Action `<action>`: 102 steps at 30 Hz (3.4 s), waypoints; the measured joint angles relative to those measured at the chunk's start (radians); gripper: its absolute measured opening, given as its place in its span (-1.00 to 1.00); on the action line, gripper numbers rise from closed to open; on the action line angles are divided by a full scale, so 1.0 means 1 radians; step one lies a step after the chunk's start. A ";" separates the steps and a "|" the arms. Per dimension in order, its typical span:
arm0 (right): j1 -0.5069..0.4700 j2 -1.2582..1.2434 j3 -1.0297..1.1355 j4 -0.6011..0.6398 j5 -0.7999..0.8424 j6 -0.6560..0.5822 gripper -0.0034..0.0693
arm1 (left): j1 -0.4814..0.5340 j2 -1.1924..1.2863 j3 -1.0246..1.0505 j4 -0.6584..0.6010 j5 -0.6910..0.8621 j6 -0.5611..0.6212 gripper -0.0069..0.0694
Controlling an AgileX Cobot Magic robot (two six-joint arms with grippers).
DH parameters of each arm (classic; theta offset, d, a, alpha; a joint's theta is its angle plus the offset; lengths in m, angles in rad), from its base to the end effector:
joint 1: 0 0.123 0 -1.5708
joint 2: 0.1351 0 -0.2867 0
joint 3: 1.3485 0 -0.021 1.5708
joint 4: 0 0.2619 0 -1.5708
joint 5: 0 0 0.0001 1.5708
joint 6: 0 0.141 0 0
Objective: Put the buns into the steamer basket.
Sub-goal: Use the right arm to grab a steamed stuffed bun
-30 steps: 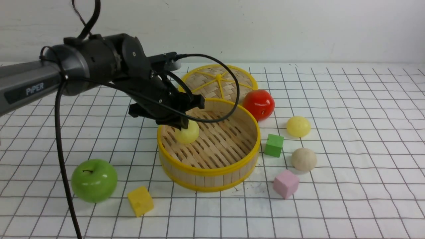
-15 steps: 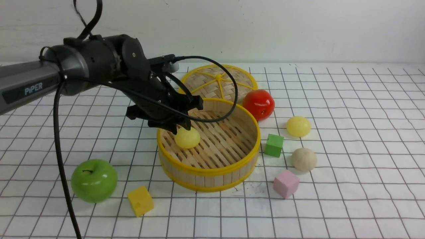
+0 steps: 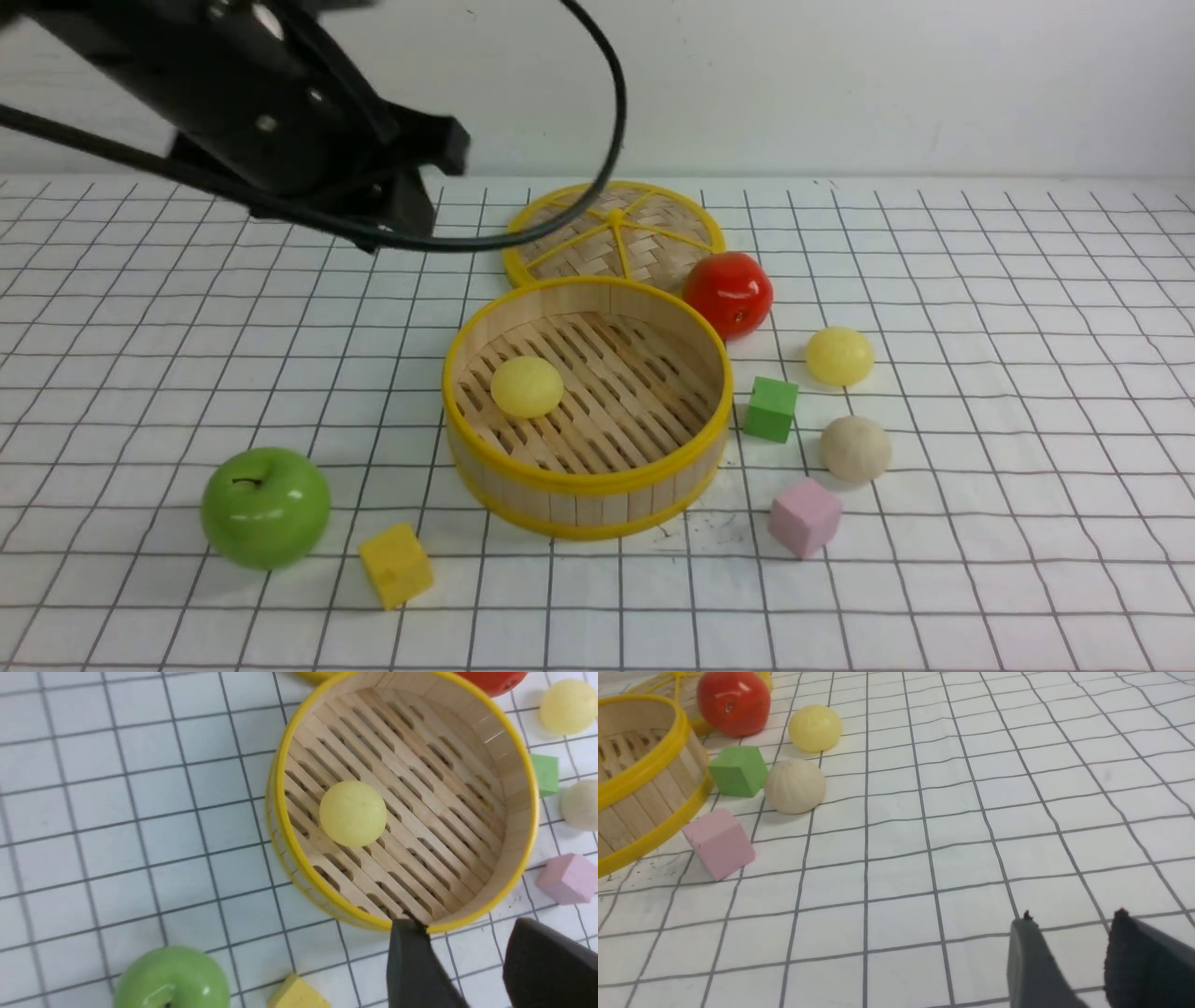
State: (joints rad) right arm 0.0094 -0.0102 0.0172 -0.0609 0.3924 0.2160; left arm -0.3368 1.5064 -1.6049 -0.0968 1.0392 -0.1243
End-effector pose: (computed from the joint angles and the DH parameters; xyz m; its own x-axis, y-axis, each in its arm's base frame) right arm 0.1091 -0.0023 0.1573 -0.3006 0.1562 -0.9409 0.0613 0.9876 0.1443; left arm 0.3418 -0.1321 0.3722 -0.7651 0.0856 -0.6382 0.2529 0.9515 -0.1755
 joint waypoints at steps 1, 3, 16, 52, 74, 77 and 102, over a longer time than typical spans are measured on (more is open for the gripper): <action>0.000 0.000 0.000 0.000 0.000 0.000 -0.24 | 0.000 -0.035 0.000 0.013 0.027 0.000 -0.13; 0.000 0.000 0.000 0.000 0.000 0.000 -0.24 | 0.000 -0.113 0.001 0.040 0.079 -0.004 -0.20; 0.000 0.000 0.000 0.000 0.000 0.000 -0.24 | 0.000 -0.700 0.401 0.090 0.158 -0.105 -0.59; 0.000 0.000 0.000 0.000 0.000 0.000 -0.24 | 0.017 -1.105 0.859 0.210 -0.212 -0.223 -0.85; 0.000 -0.001 0.000 0.000 0.000 0.000 -0.24 | 0.388 -1.516 1.633 0.271 -0.663 -0.331 -0.85; 0.000 -0.001 0.000 0.000 0.000 0.000 -0.24 | 0.388 -1.516 1.635 0.271 -0.655 -0.341 -0.85; 0.000 -0.001 0.000 -0.083 0.000 -0.001 -0.24 | 0.388 -1.516 1.635 0.271 -0.653 -0.345 -0.85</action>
State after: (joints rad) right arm 0.0094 -0.0111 0.0172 -0.1443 0.3924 0.2153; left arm 0.0511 -0.0100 0.0302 0.1739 0.3865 -0.4693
